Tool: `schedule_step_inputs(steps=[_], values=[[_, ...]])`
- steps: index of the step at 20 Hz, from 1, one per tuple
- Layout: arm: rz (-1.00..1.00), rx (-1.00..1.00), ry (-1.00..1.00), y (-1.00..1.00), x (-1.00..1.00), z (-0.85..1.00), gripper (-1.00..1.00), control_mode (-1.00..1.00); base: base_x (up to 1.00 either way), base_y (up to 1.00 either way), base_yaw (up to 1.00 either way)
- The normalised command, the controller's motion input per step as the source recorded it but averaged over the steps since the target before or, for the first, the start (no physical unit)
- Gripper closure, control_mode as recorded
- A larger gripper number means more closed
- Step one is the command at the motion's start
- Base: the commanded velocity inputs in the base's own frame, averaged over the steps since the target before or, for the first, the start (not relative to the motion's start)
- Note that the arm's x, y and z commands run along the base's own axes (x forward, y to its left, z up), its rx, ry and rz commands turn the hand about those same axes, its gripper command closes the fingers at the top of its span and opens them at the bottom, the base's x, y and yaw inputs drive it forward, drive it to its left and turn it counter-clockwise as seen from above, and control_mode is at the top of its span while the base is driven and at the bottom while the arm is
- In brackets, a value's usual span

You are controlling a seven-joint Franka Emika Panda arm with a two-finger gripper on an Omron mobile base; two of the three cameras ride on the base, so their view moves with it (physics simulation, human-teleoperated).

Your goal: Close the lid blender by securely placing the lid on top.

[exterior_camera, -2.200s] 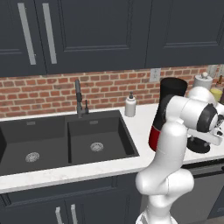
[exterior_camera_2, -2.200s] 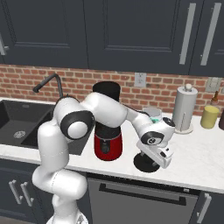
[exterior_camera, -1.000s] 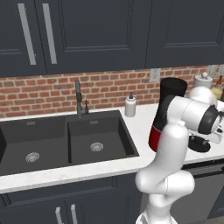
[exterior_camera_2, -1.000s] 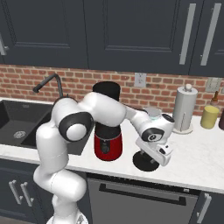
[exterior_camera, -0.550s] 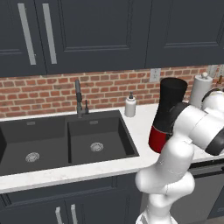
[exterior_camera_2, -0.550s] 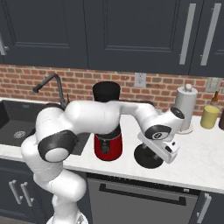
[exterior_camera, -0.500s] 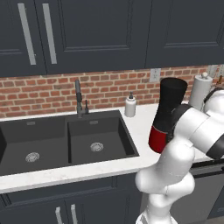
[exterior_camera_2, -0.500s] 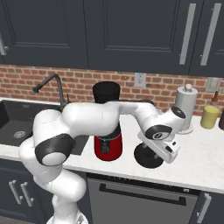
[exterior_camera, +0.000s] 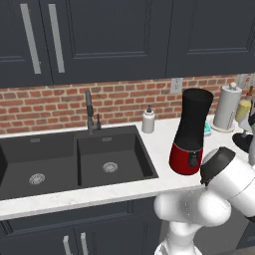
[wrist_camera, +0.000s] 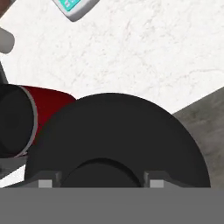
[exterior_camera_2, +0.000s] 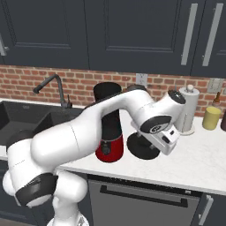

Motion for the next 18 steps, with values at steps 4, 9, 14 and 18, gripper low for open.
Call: schedule_step_inputs(steps=[4,9,14,18], values=[[0.01,0.0,-0.04,0.45,-0.3,1.0,1.0,-1.0,0.0,0.0,0.0],[0.03,-0.01,-0.13,0.41,-0.37,1.0,1.0,-1.0,0.0,0.0,0.0],[0.07,-0.04,-0.16,0.48,-0.24,0.95,1.0,-1.0,0.0,0.0,0.0],[0.12,-0.06,-0.16,0.56,-0.07,0.64,1.0,-1.0,0.0,0.0,0.0]])
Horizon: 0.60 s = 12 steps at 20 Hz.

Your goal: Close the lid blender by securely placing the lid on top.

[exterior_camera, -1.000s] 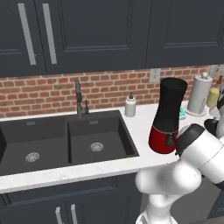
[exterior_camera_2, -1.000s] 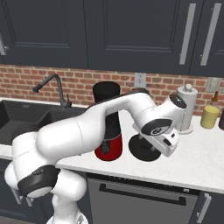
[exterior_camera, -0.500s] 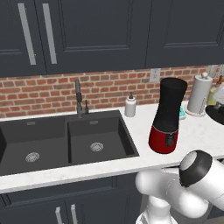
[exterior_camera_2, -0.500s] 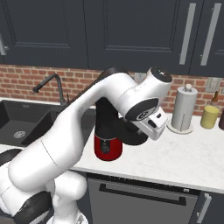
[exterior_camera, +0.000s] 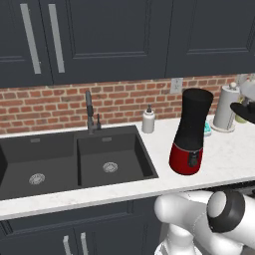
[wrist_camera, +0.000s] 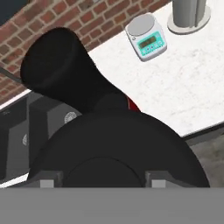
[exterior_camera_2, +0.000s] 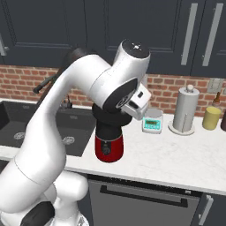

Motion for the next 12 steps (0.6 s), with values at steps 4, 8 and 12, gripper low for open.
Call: schedule_step_inputs(steps=[4,8,12], values=[[0.16,-0.02,-0.16,0.41,0.0,0.59,1.0,-1.0,0.0,0.0,0.0],[0.17,-0.01,-0.07,0.24,0.16,0.34,1.0,-1.0,0.0,0.0,0.0],[0.1,0.0,0.0,0.06,0.3,-0.04,1.0,-1.0,0.0,0.0,0.0]])
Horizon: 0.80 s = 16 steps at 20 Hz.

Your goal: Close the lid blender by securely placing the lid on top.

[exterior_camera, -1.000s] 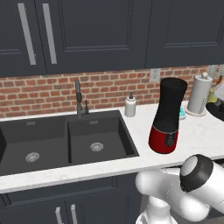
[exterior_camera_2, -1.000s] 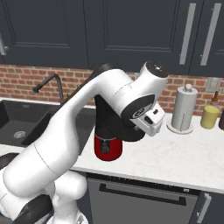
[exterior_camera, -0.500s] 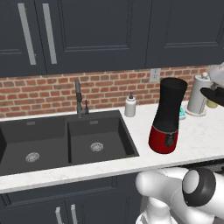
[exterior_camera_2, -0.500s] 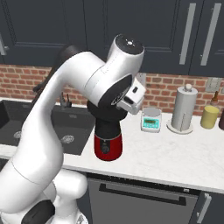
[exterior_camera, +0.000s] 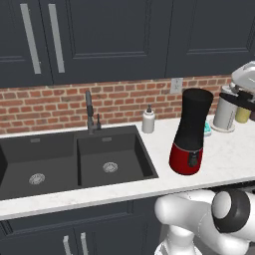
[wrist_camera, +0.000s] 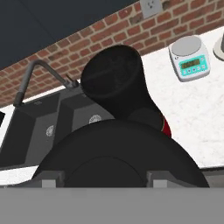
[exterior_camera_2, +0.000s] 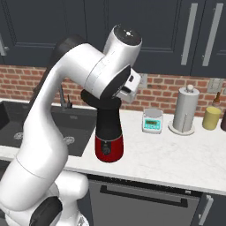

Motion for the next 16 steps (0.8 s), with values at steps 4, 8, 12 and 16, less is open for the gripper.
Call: schedule_step_inputs(steps=[4,8,12,16], values=[[0.0,-0.01,0.0,0.0,0.2,-0.16,1.0,-1.0,0.0,0.0,0.0],[0.03,0.0,-0.03,0.0,0.27,-0.04,1.0,-1.0,0.0,0.0,0.0],[0.01,0.0,-0.15,0.08,0.13,-0.01,1.0,-1.0,0.0,0.0,0.0],[0.0,0.0,-0.16,0.18,0.13,-0.06,1.0,-1.0,0.0,0.0,0.0]])
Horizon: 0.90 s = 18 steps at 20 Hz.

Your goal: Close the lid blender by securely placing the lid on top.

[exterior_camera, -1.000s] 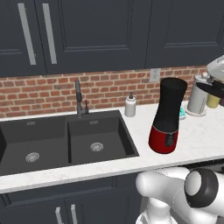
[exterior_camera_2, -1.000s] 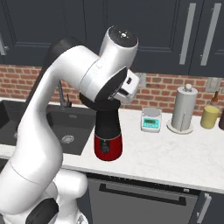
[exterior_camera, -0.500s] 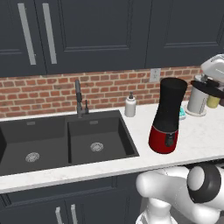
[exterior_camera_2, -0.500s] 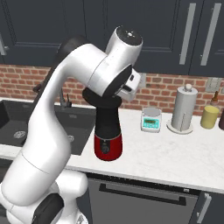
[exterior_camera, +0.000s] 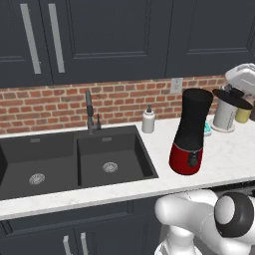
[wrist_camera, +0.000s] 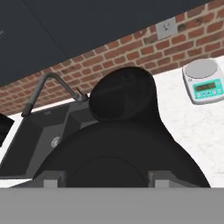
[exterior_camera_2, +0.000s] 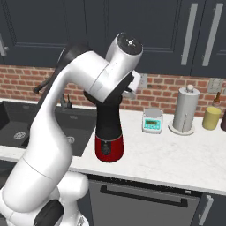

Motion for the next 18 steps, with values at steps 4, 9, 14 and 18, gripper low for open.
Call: schedule_step_inputs(steps=[4,9,14,18], values=[[0.0,-0.05,0.0,0.13,0.23,-0.01,1.0,-1.0,0.0,0.0,0.0],[0.0,-0.06,0.0,0.17,0.19,-0.03,1.0,-1.0,0.0,0.0,0.0],[0.0,-0.04,0.0,0.05,0.26,0.0,1.0,-1.0,0.0,0.0,0.0],[0.0,-0.02,0.0,0.0,0.39,-0.01,1.0,-1.0,0.0,0.0,0.0]])
